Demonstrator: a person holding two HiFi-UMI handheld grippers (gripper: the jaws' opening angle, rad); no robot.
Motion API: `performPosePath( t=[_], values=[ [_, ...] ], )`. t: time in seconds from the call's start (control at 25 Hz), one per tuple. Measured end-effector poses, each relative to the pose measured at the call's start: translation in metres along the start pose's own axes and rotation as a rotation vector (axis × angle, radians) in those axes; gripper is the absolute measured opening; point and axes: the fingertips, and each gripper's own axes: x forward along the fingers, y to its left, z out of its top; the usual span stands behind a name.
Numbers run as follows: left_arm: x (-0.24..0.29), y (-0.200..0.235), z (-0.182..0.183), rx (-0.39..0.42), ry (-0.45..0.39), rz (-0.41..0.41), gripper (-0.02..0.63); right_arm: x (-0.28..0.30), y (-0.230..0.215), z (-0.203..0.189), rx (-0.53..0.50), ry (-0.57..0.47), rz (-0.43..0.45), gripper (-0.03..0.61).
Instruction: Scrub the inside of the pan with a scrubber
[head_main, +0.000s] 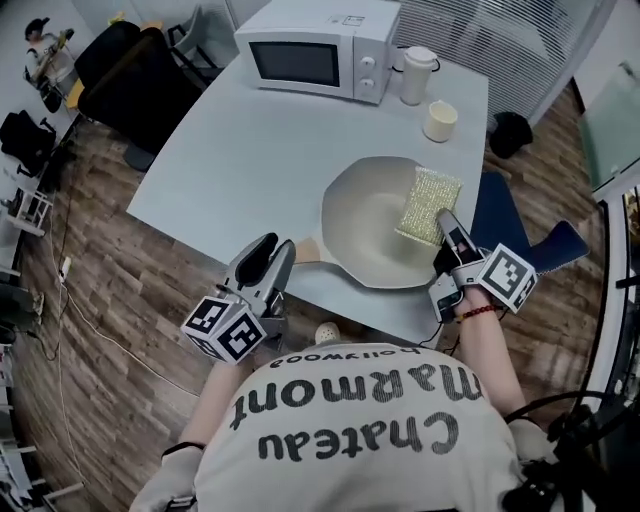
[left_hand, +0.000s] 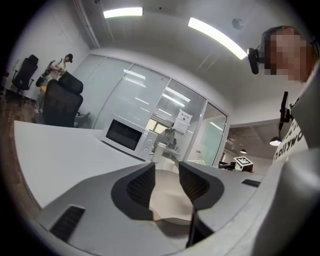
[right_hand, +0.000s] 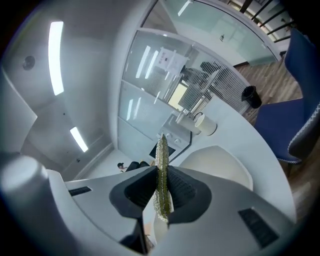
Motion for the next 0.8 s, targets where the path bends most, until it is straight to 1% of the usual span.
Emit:
performPosePath(
  t=[0.08,0.12,0.2,0.24,0.28,0.32,0.36,0.4,0.48,0.52,0.56,0.6,0.64,0.68,0.8],
  values=[
    [0.014,0.013,-0.005,-0.024,0.076,-0.055,0.165,0.015,0.013,0.002,0.001,-0.027,0.063,0.059],
    [0.02,0.018,-0.01,-0.036,0.132,-0.087,0.19,0.021,0.016,0.002,0.002,-0.041,0.072,0.06],
    [0.031,0.026,-0.025,-0.028,0.273,-0.156,0.217,0.025,0.014,-0.002,-0.001,-0.057,-0.004,0.058],
    [0.035,0.027,-0.035,0.002,0.355,-0.192,0.237,0.03,0.016,-0.003,-0.021,-0.062,-0.017,0.058],
    [0.039,0.028,-0.046,0.051,0.443,-0.228,0.27,0.037,0.022,-0.005,-0.063,-0.065,0.005,0.058],
    [0.041,0.028,-0.058,0.118,0.532,-0.26,0.281,0.043,0.028,-0.007,-0.126,-0.061,0.025,0.058],
    [0.042,0.028,-0.071,0.197,0.618,-0.288,0.305,0.047,0.031,-0.01,-0.21,-0.047,0.022,0.059],
    [0.042,0.028,-0.083,0.283,0.695,-0.311,0.328,0.05,0.033,-0.014,-0.31,-0.022,0.005,0.059],
    [0.043,0.031,-0.104,0.448,0.815,-0.341,0.328,0.057,0.039,-0.029,-0.503,0.065,-0.035,0.058],
    [0.046,0.032,-0.113,0.521,0.857,-0.349,0.328,0.062,0.042,-0.038,-0.578,0.116,-0.049,0.06],
    [0.049,0.033,-0.121,0.584,0.89,-0.355,0.33,0.068,0.044,-0.046,-0.629,0.161,-0.053,0.059],
    [0.052,0.034,-0.127,0.632,0.916,-0.362,0.331,0.075,0.046,-0.053,-0.658,0.195,-0.044,0.06],
    [0.055,0.033,-0.133,0.658,0.937,-0.374,0.331,0.082,0.048,-0.059,-0.668,0.217,-0.026,0.058],
    [0.058,0.029,-0.138,0.66,0.951,-0.392,0.336,0.088,0.05,-0.063,-0.666,0.227,-0.002,0.059],
    [0.063,0.017,-0.147,0.625,0.984,-0.444,0.341,0.105,0.058,-0.071,-0.647,0.226,0.097,0.06]
  ],
)
